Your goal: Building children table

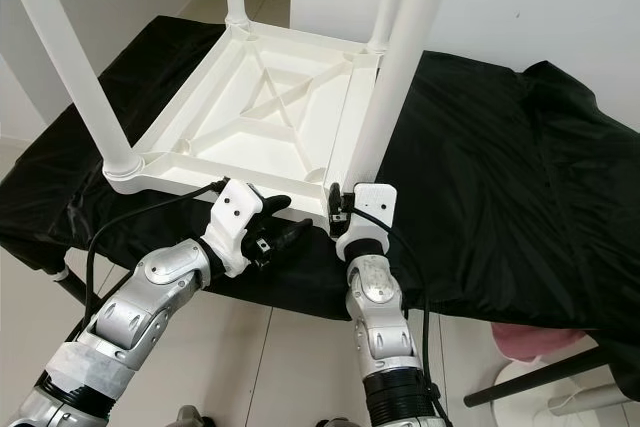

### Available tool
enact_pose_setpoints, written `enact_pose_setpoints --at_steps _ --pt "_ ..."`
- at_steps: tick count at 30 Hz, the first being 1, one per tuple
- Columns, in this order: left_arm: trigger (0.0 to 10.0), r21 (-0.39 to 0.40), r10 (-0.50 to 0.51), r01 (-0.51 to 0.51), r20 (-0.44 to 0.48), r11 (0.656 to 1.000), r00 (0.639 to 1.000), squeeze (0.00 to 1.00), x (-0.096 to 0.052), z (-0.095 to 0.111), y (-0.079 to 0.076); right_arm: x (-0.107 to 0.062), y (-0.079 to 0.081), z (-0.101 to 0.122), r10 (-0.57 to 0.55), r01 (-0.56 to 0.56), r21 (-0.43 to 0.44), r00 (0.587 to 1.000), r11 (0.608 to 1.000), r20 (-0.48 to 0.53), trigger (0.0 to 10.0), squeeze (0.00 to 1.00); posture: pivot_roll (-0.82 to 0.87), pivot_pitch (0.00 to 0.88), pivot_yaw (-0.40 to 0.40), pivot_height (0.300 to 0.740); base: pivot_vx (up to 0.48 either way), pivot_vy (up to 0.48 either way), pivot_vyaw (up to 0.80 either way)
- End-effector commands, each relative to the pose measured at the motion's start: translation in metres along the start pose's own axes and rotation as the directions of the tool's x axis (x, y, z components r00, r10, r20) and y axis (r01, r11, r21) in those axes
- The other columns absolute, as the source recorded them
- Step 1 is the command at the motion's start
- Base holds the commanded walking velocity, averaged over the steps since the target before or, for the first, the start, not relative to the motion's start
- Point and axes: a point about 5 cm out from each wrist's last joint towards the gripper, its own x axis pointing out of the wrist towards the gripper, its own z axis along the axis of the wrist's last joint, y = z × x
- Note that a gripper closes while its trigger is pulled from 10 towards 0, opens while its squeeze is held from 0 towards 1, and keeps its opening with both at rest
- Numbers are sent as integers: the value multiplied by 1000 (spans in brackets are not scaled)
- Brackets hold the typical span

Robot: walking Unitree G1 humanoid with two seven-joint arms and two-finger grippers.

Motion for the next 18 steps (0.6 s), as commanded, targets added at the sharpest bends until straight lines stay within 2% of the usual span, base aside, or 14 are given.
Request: enact_pose_setpoints --at_steps 1,6,7,8,9,13,18 --pt "10000 -8 -68 68 -9 998 998 0 0 -2 -7 -3 -6 -13 -37 38 14 997 999 -72 10000 0 -3 108 -32 740 0 0 0" --pt "10000 -5 -64 64 -9 998 998 0 -1 -1 -5 -5 1 -11 -10 12 28 998 1000 -54 10000 0 -4 110 -30 740 0 0 0" --pt "10000 -5 -65 64 -9 998 998 0 -1 -1 -5 -6 2 -10 -4 6 43 999 999 -43 10000 373 -4 109 -29 740 0 0 0" --pt "10000 -5 -65 64 -9 998 998 0 -1 -1 -5 -6 2 -10 -4 6 43 999 999 -43 10000 373 -4 109 -29 740 0 0 0" --pt "10000 -5 -65 65 -10 998 998 0 -1 -1 -5 -6 2 -8 1 1 64 1000 998 -28 10000 1000 -5 109 -29 740 0 0 0" --pt "10000 -5 -65 65 -9 998 998 0 0 -1 -6 -7 0 -5 20 -20 74 1000 997 1 10000 1000 -8 109 -30 740 0 0 0" --pt "10000 -8 -68 68 -11 998 998 0 0 -2 -7 -13 0 -4 75 -75 39 997 996 13 10000 1000 -10 111 -36 740 0 0 0"
